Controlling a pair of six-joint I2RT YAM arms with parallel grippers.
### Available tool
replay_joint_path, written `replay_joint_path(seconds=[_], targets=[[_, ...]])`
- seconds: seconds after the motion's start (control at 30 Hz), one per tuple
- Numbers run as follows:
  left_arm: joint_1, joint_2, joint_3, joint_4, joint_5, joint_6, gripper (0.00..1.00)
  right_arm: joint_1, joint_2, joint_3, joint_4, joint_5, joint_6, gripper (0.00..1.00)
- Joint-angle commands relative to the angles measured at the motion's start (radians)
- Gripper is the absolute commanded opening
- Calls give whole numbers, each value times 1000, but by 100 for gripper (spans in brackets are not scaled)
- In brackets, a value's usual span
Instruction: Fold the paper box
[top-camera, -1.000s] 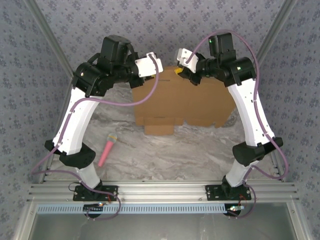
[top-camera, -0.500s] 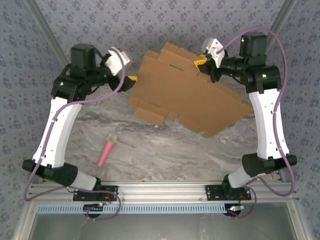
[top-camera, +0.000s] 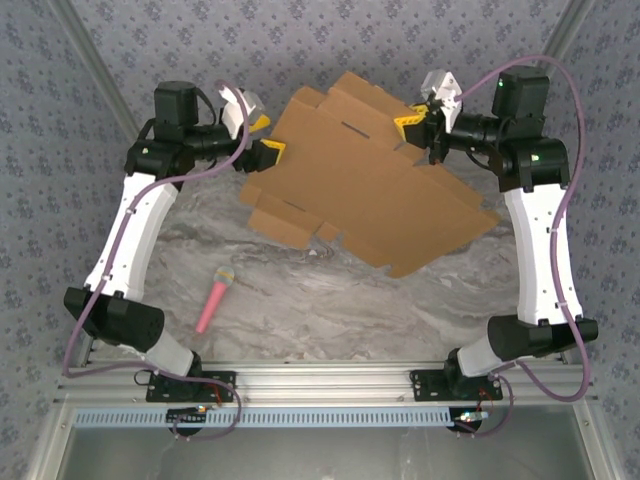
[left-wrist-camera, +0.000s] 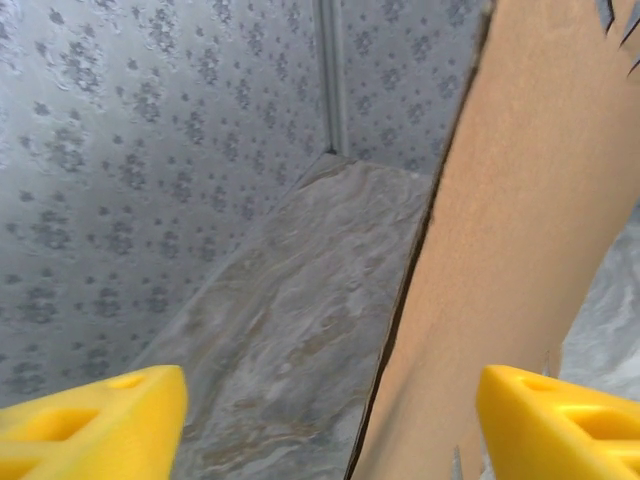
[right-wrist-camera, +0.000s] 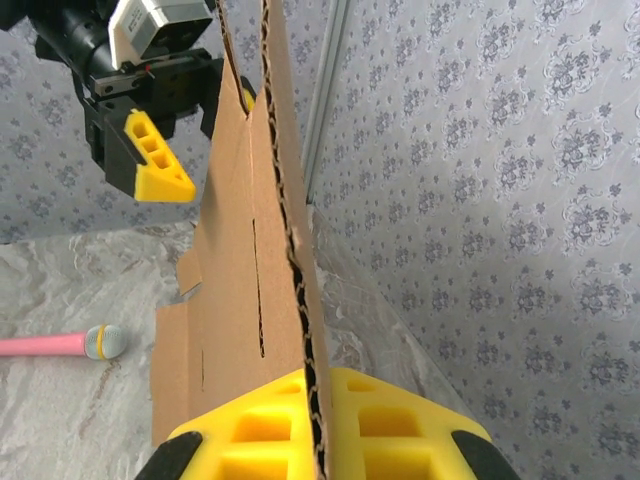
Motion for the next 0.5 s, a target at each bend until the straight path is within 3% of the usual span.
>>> replay_joint_path(seconds=[0.0, 0.1, 0.3, 0.47], targets=[[16, 7, 13, 41, 115, -14, 62, -8, -40, -21, 74, -46, 58, 0], [33, 12, 11, 30, 159, -19, 50, -16, -52, -49, 120, -47, 90, 0], [55, -24, -69, 64, 198, -29, 45, -23, -58, -74, 191, -63, 140, 0], [62, -26, -75, 67, 204, -29, 31, -23, -63, -88, 205, -70, 156, 0]])
